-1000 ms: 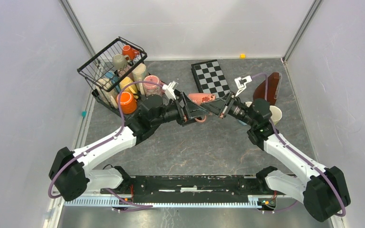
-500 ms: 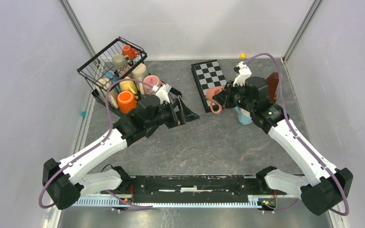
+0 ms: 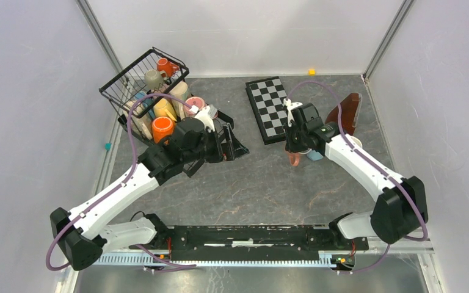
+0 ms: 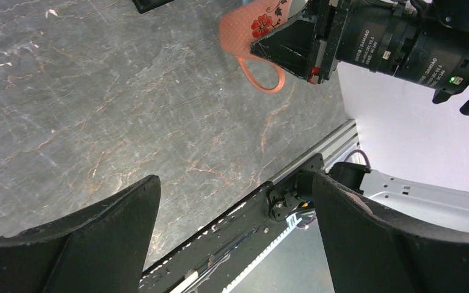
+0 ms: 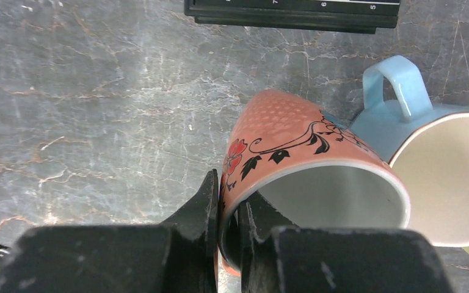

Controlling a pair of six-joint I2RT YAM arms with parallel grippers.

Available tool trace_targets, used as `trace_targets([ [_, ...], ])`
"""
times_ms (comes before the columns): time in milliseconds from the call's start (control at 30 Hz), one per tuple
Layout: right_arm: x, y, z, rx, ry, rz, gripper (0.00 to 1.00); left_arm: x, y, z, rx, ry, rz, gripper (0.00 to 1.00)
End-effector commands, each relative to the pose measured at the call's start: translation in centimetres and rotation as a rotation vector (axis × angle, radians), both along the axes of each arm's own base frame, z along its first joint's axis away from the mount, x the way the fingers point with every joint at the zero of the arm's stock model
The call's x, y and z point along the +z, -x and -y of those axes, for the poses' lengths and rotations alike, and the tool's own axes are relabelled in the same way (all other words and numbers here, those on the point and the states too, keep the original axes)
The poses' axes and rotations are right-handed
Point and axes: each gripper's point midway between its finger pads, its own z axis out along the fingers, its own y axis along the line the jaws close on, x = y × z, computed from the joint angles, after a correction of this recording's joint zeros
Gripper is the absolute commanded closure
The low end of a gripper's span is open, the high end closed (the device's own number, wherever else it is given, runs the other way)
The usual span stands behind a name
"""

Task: Unload the cups from the dish rack
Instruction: Place the cup at the center of the board.

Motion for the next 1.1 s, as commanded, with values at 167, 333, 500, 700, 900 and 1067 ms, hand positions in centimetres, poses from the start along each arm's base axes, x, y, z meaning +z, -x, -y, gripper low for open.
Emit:
trace_targets([
  [167, 0.9, -3.8, -0.7, 0.018, 0.110, 0.076, 1.00, 1.2, -0.2, -1.0, -0.006, -0.054, 0.079, 0.00],
  [333, 0.1, -4.2, -1.0, 0.032, 0.142, 0.048, 1.00, 1.2, -0.3, -1.1, -0.010, -0.070, 0.081, 0.00],
  [500, -0.8, -4.2, -0.7, 0.036, 0.173, 0.026, 1.00, 1.1, -0.4, -1.2, -0.009, -0.086, 0.085, 0.00],
  [700, -2.2, -3.8, -0.7, 0.057, 0.203, -0.013, 1.00, 1.0, -0.7, -1.2, -0.007, -0.100, 0.084, 0.00],
  [900, -2.9, -3.8, -0.8, 0.068, 0.211, -0.030, 1.00, 0.9, -0.8, -1.2, -0.003, -0.108, 0.084, 0.00],
  [1067, -3.6, -3.8, -0.9, 0.075, 0.216, -0.045, 0.99, 0.8, -0.8, -1.3, -0.002, -0.111, 0.082, 0.00],
])
